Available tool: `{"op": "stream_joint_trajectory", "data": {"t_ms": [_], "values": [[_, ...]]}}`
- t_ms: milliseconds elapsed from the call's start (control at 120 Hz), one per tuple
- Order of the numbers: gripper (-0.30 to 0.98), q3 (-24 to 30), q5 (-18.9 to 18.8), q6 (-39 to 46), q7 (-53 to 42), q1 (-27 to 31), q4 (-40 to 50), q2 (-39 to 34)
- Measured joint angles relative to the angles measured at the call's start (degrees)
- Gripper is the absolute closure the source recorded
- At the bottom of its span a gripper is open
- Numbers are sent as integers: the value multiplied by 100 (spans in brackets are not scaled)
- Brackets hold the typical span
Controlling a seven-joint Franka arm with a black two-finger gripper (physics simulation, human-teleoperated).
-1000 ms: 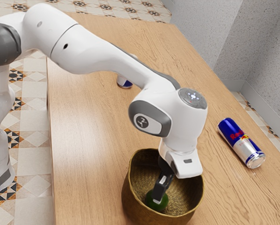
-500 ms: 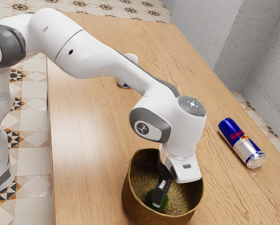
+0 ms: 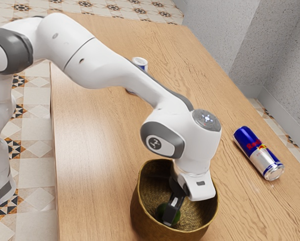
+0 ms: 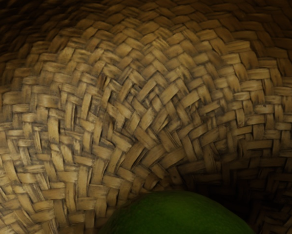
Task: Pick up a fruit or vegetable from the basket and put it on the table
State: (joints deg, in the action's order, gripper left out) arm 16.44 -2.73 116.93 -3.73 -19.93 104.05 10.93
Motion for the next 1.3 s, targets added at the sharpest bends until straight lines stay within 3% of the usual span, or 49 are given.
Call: {"op": "stream_joint_trajectory", "data": {"t_ms": [100,242,450,583,783,875,950,1017,1142,1250,1300], "values": [[8,-2,-1,26,0,14,69,2],[29,0,-17,67,9,20,139,-19],[41,20,-99,24,62,11,26,-303],[33,26,-116,-255,83,13,-315,-719],[31,-2,-229,-1193,63,-41,-1956,-814],[31,-488,-336,-1558,50,-366,-2469,-795],[31,-1034,-363,-1755,38,-436,-2609,-739],[32,-1317,-375,-1879,28,-74,-2658,-687],[32,-1432,-385,-2024,11,682,-2665,-625],[32,-1439,-389,-2091,2,565,-2660,-610],[21,-1433,-388,-2117,-6,435,-2649,-612]]}}
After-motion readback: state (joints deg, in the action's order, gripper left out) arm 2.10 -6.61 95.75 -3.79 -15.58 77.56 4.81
